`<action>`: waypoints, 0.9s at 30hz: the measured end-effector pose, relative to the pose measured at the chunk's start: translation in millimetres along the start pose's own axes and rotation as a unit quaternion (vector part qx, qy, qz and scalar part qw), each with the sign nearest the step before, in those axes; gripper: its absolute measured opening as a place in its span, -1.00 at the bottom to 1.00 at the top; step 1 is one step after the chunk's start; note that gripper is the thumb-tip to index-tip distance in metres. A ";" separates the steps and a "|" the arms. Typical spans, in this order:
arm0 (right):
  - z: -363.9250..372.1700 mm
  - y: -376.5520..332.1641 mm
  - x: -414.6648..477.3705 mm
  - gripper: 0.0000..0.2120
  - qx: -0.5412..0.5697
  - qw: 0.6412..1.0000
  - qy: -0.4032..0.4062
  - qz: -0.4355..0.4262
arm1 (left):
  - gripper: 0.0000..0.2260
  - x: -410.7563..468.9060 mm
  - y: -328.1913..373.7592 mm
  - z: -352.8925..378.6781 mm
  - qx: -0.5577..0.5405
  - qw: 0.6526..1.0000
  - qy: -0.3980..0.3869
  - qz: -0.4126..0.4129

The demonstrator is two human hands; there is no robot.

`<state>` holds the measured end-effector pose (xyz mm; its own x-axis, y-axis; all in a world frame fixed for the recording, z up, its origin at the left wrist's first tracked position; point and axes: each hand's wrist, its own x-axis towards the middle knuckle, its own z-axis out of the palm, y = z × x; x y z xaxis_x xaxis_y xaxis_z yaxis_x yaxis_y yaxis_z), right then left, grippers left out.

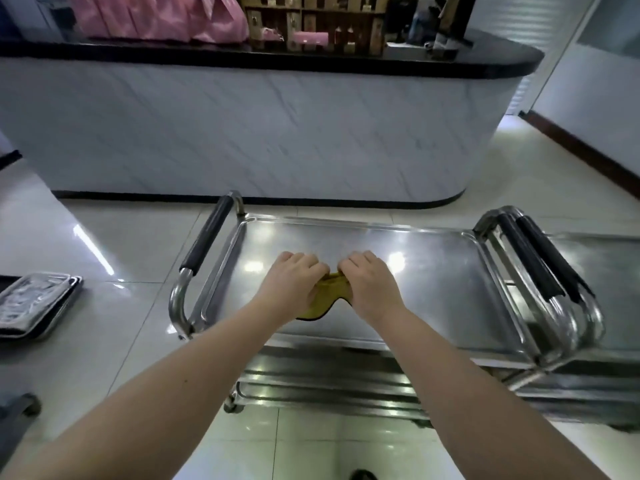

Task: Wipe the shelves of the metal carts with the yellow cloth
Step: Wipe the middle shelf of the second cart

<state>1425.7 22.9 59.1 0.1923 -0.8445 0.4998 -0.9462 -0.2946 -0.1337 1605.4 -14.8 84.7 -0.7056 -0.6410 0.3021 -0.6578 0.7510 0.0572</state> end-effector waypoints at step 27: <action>171.6 19.6 -267.9 -0.66 -0.002 0.922 -0.271 0.278 | -0.86 -117.9 99.4 283.6 -0.300 0.883 -0.290 -0.215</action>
<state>1400.3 166.7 -224.2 -0.2213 -0.9642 -0.1458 -0.9387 0.2511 -0.2361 1548.5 90.5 -215.1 -0.5546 -0.7303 -0.3988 -0.7631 0.2553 0.5938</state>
